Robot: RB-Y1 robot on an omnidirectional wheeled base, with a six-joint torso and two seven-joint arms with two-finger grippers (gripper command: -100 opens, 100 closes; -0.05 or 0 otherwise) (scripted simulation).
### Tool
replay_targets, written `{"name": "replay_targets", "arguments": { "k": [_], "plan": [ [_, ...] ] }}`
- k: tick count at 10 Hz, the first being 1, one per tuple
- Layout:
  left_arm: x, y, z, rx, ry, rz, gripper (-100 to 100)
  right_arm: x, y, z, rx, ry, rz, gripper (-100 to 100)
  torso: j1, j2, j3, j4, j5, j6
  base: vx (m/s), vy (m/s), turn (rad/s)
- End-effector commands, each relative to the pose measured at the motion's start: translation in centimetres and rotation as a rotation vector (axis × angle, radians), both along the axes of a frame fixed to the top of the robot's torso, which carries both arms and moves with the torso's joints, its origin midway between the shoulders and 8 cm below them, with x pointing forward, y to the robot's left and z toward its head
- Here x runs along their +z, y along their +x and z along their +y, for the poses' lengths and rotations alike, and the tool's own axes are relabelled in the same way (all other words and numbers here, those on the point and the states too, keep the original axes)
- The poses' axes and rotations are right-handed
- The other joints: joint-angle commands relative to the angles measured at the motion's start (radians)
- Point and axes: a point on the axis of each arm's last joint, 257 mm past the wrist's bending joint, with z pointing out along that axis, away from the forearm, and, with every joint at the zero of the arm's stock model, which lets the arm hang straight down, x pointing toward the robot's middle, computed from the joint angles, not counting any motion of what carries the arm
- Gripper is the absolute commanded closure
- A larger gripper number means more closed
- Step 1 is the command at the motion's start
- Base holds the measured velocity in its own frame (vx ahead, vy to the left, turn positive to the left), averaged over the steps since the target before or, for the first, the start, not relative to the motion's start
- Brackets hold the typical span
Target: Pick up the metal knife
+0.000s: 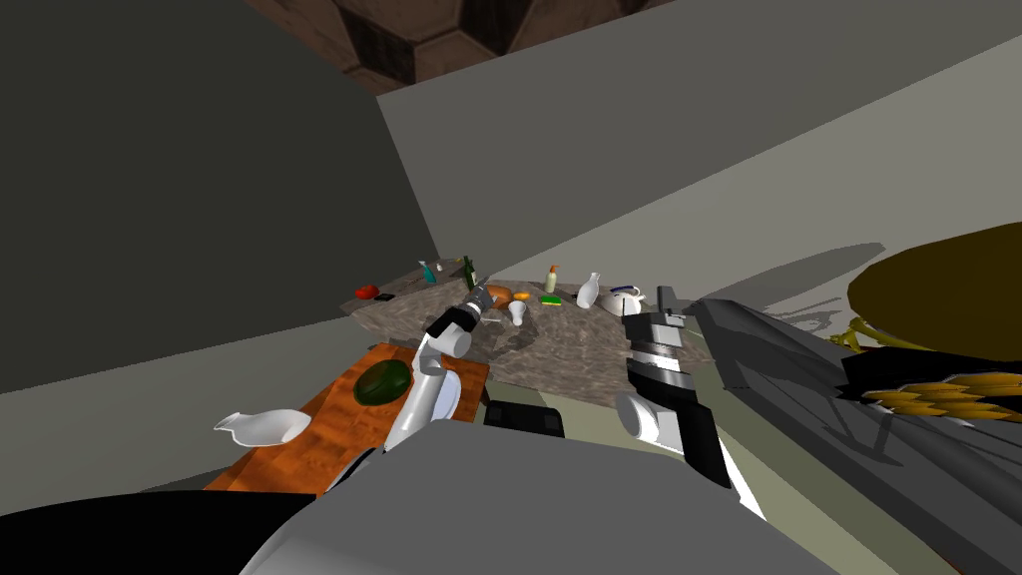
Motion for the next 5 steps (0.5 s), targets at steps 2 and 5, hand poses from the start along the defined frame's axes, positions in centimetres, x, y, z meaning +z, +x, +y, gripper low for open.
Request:
{"name": "replay_targets", "arguments": {
  "k": [2, 5],
  "plan": [
    [-1.2, 0.5, 0.3, -0.007, 0.013, 0.060, -100, 0.0, 0.0, 0.0, 0.000, 0.000, 0.000, 0, 0.000, 0.000, 0.000, 0.000, 0.000, 0.000, -0.017, 0.017, -0.055],
    [-2.3, 1.2, 0.9, -0.014, 0.031, 0.131, -100, 0.0, 0.0, 0.0, 0.000, 0.000, 0.000, 0, 0.000, 0.000, 0.000, 0.000, 0.000, 0.000, -0.016, 0.016, -0.053]
  ]
}}
